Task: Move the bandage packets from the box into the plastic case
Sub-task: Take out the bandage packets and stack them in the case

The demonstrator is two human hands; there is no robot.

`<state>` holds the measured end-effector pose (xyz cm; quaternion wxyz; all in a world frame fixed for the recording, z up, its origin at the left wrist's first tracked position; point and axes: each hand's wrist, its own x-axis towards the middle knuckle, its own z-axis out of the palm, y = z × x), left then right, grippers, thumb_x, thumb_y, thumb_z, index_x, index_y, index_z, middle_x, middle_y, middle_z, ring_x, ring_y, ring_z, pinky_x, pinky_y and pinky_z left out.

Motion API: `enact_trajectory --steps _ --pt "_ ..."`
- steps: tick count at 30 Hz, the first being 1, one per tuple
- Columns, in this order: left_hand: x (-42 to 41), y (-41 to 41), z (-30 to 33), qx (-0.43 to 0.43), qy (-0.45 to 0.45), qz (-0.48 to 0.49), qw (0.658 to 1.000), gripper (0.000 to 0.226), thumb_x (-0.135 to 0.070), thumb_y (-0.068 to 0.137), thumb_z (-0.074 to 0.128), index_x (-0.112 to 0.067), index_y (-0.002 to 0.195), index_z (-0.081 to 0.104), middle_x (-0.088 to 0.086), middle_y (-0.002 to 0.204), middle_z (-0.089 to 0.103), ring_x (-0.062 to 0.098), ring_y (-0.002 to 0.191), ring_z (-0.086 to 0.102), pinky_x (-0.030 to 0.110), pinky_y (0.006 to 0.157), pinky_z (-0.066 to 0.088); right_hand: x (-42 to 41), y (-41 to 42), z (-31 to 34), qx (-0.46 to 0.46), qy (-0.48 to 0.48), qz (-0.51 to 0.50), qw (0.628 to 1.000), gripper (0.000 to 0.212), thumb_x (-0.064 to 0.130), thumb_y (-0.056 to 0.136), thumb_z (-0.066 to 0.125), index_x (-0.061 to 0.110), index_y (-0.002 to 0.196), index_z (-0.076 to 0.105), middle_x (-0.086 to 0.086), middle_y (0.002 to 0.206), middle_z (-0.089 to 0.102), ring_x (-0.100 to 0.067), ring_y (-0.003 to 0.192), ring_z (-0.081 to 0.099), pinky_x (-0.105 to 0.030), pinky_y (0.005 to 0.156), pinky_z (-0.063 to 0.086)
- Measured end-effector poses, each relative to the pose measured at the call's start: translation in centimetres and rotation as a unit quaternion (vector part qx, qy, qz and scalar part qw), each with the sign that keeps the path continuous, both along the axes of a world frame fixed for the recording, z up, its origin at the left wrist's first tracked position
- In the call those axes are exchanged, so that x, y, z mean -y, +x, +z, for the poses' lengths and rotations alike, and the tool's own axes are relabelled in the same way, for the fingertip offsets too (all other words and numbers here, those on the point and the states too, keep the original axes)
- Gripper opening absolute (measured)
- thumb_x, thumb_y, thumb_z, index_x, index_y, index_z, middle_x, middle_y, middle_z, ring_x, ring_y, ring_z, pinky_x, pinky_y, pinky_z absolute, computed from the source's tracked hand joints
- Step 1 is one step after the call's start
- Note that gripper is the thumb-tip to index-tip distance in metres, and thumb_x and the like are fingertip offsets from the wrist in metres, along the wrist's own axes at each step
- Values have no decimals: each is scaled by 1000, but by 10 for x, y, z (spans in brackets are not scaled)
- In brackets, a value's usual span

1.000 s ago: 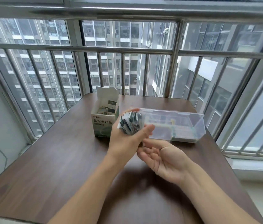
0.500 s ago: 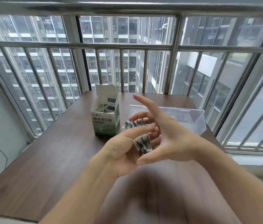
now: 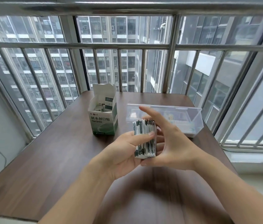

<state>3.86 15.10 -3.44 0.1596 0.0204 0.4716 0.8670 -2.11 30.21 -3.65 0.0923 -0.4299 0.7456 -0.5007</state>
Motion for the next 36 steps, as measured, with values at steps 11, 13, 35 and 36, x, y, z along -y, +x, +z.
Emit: enact_trajectory --steps 11,13,35,36 --pt "-5 -8 -22 70 95 89 989 50 -17 83 60 4 128 58 15 106 64 19 83 64 28 67 54 24 9 -26 291 -238 -149 914 73 35 75 70 24 143 46 3 128 59 -7 85 64 -19 62 53" --pt "-3 -6 -24 58 74 72 993 49 -18 85 56 4 130 59 17 125 66 27 111 64 34 81 58 22 9 -28 313 -269 -145 899 69 29 70 76 19 135 54 0 103 68 -10 87 69 -22 70 55" --pt "-2 -12 -33 3 -44 235 971 23 -2 91 61 -2 113 69 17 105 75 22 84 74 30 63 60 27 20 -37 433 -326 -99 835 32 12 94 56 0 123 62 -20 118 72 -27 102 72 -34 85 61" --pt "-2 -13 -33 3 -50 241 969 24 -4 91 62 -2 114 69 17 105 75 23 85 74 31 63 61 27 20 -38 434 -321 -108 835 33 11 94 57 0 125 61 -21 118 71 -28 101 72 -37 83 61"
